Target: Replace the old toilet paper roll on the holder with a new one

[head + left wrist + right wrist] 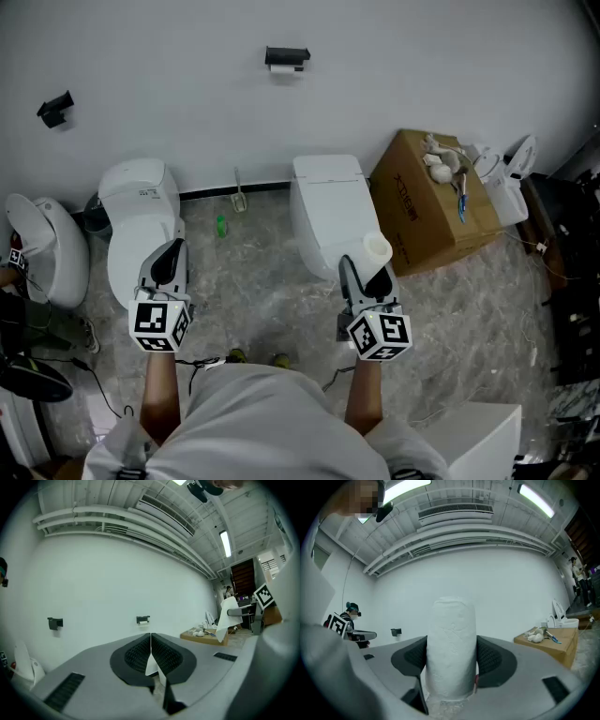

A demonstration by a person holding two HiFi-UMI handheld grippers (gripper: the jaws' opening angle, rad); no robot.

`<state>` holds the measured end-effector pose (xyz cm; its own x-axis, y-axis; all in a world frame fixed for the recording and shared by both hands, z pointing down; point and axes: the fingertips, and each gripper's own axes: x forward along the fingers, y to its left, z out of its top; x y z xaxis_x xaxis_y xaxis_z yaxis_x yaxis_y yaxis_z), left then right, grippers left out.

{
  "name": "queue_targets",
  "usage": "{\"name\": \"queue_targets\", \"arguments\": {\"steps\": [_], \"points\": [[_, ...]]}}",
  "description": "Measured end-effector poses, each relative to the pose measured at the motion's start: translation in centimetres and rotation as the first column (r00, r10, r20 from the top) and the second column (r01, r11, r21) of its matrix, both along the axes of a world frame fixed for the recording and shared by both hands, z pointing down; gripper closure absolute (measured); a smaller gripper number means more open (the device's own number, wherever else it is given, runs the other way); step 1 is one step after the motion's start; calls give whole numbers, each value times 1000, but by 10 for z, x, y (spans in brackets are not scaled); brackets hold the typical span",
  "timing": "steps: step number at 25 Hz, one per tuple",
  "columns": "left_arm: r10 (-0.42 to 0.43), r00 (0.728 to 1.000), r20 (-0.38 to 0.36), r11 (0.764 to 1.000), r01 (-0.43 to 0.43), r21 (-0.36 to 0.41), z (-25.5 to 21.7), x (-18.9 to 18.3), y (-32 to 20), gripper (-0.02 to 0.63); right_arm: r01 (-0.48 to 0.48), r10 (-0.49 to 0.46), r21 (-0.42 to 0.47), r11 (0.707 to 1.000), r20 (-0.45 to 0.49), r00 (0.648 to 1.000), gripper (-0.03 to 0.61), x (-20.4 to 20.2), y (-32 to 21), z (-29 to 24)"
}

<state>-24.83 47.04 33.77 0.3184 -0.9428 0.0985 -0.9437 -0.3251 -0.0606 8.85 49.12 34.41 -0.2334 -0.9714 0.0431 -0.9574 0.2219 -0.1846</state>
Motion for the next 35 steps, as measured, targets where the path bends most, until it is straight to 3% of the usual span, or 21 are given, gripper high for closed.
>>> {"name": "queue_targets", "arguments": {"steps": [26, 28, 30, 35], "points": [[18, 1000, 7, 1000, -18, 8, -1, 8, 18, 591, 54, -54, 7, 999, 11, 998, 276, -13, 14, 4], [21, 1000, 5, 1000, -21, 5, 0, 9, 17, 577, 57, -57, 5, 998, 12, 998, 276, -14, 14, 5], [28, 1000, 7, 1000, -28, -4, 2, 11, 15, 521, 58, -58, 2, 998, 14, 998, 276, -13, 13, 7], [34, 999, -5, 999, -34, -6, 4, 19, 16, 495, 60, -60, -7, 998, 15, 998, 276, -7, 13, 11]]}}
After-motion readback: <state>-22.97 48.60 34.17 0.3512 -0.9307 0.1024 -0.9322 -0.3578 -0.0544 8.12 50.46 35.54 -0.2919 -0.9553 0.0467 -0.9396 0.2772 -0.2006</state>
